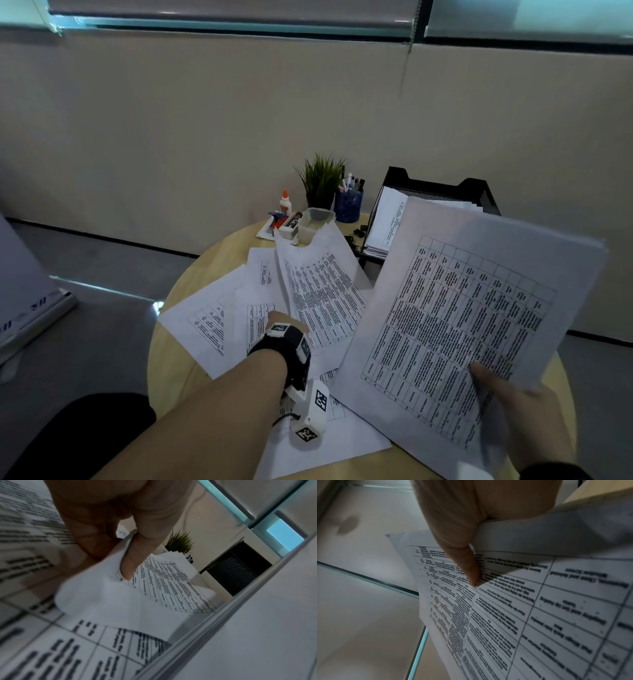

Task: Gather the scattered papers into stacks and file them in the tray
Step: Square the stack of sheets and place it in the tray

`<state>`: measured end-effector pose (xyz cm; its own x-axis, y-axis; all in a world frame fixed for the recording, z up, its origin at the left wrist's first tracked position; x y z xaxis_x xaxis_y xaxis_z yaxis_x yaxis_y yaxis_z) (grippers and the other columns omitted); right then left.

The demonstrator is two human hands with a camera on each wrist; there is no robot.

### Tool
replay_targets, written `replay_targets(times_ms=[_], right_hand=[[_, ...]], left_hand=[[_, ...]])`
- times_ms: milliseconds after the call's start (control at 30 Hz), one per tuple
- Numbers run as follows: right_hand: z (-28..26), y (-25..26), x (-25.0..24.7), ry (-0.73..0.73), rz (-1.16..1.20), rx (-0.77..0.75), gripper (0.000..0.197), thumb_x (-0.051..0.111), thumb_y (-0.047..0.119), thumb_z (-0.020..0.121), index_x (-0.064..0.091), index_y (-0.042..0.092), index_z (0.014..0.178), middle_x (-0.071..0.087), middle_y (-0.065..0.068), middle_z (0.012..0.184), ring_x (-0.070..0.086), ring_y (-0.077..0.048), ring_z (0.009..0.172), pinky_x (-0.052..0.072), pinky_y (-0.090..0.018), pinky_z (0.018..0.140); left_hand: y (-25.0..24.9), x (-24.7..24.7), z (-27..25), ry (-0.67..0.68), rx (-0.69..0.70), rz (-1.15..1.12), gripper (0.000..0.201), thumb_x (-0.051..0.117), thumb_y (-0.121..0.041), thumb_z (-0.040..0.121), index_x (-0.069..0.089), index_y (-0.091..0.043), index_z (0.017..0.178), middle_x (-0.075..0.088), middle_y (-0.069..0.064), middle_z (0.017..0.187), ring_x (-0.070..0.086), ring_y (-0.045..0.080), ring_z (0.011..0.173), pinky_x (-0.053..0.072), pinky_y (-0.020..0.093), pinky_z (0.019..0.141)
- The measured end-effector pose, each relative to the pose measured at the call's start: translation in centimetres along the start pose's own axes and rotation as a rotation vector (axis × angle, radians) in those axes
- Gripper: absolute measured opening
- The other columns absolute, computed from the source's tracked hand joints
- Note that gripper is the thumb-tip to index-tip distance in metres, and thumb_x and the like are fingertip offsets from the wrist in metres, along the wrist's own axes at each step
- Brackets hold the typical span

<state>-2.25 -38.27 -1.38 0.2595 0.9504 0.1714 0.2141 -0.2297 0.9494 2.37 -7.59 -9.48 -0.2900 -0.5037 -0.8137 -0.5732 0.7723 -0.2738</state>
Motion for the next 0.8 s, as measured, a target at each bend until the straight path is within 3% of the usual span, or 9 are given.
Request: replay_targets(times_ms=[100, 167, 300, 400, 467, 533, 600, 733, 800], right_hand=[[-0.1, 0.3, -0.3, -0.011, -0.048, -0.027, 0.031, 0.061, -0.002, 0.087, 0.057, -0.006, 0.118, 0.059, -0.006, 0.096, 0.051, -0.010, 0.067, 0.037, -0.021, 0.055], [-0.5, 0.3, -0.1, 0.003, -0.039, -0.022, 0.029, 0.060, -0.001, 0.088, 0.056, -0.003, 0.117, 0.057, -0.008, 0.102, 0.050, -0.009, 0.067, 0.039, -0.020, 0.051], [-1.5, 0.4, -0.2, 0.003, -0.097, -0.022, 0.027, 0.061, 0.002, 0.088, 0.056, -0.007, 0.113, 0.057, -0.012, 0.103, 0.049, -0.011, 0.065, 0.037, -0.021, 0.052], [-2.0, 0.1, -0.3, -0.003, -0.142, -0.023, 0.029, 0.060, 0.000, 0.088, 0.055, -0.007, 0.116, 0.056, -0.012, 0.104, 0.048, -0.011, 0.066, 0.039, -0.021, 0.052], [-2.7, -0.1, -0.3, -0.004, -0.167, -0.029, 0.029, 0.061, 0.000, 0.088, 0.057, -0.007, 0.116, 0.058, -0.013, 0.105, 0.049, -0.011, 0.066, 0.040, -0.027, 0.064], [-3.3, 0.0, -0.5, -0.005, -0.180, -0.036, 0.023, 0.063, 0.001, 0.087, 0.058, -0.002, 0.109, 0.059, -0.013, 0.104, 0.050, -0.012, 0.066, 0.038, -0.030, 0.076], [-3.6, 0.0, -0.8, 0.000, -0.162, -0.039, 0.021, 0.063, 0.000, 0.087, 0.056, 0.003, 0.106, 0.058, -0.010, 0.103, 0.050, -0.011, 0.067, 0.039, -0.029, 0.076], [-3.9, -0.1, -1.3, -0.033, -0.185, -0.038, 0.024, 0.065, 0.000, 0.084, 0.057, 0.004, 0.106, 0.061, -0.002, 0.089, 0.056, -0.019, 0.076, 0.037, -0.031, 0.087], [-3.8, -0.3, -1.4, -0.034, -0.194, -0.041, 0.026, 0.067, 0.000, 0.082, 0.058, 0.005, 0.106, 0.059, 0.004, 0.081, 0.055, -0.015, 0.075, 0.037, -0.032, 0.087]], left_hand=[[1.2, -0.4, 0.0, -0.025, -0.041, -0.164, 0.028, 0.034, -0.026, 0.101, 0.047, -0.015, 0.079, 0.047, 0.001, 0.084, 0.051, 0.015, 0.075, 0.041, 0.019, 0.071], [2.3, -0.1, 0.3, -0.002, -0.037, -0.327, 0.033, 0.032, -0.029, 0.102, 0.044, -0.012, 0.077, 0.044, 0.003, 0.084, 0.051, 0.016, 0.078, 0.041, 0.020, 0.074], [5.3, 0.7, -1.0, -0.098, -0.033, -0.518, 0.037, 0.057, -0.014, 0.089, 0.034, -0.013, 0.060, 0.037, 0.001, 0.063, 0.036, 0.013, 0.053, 0.034, 0.026, 0.057], [7.8, 1.6, -2.6, -0.044, -0.054, -0.438, 0.013, 0.057, -0.013, 0.087, 0.047, -0.006, 0.086, 0.047, 0.008, 0.085, 0.046, 0.019, 0.071, 0.036, 0.025, 0.061], [9.2, 1.8, -3.3, -0.012, -0.039, -0.401, 0.025, 0.059, -0.016, 0.087, 0.046, -0.005, 0.105, 0.049, 0.010, 0.103, 0.047, 0.021, 0.088, 0.037, 0.023, 0.064], [10.4, 1.9, -3.8, 0.026, -0.038, -0.350, 0.028, 0.061, -0.017, 0.084, 0.047, -0.003, 0.103, 0.048, 0.006, 0.095, 0.048, 0.022, 0.087, 0.035, 0.022, 0.057], [10.9, 2.2, -4.3, 0.037, -0.057, -0.309, 0.030, 0.064, -0.018, 0.082, 0.049, -0.003, 0.103, 0.047, 0.004, 0.088, 0.049, 0.021, 0.086, 0.036, 0.022, 0.055], [9.7, 1.4, -4.5, -0.137, 0.040, -0.462, 0.021, 0.062, -0.015, 0.081, 0.060, -0.004, 0.099, 0.062, 0.012, 0.101, 0.059, 0.026, 0.091, 0.045, 0.027, 0.069], [8.4, 0.8, -4.4, -0.212, 0.085, -0.621, 0.010, 0.061, -0.014, 0.082, 0.065, -0.007, 0.088, 0.066, 0.011, 0.093, 0.062, 0.026, 0.086, 0.047, 0.028, 0.071]])
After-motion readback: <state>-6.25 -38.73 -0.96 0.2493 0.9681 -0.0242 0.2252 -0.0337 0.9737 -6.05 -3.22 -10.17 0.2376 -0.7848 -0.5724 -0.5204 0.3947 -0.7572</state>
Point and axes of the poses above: each hand's wrist, its own z-axis towards the middle knuckle, its own x-axis out of the palm, y = z × x, the point moved 5 cm from there along z, towards the middle knuckle
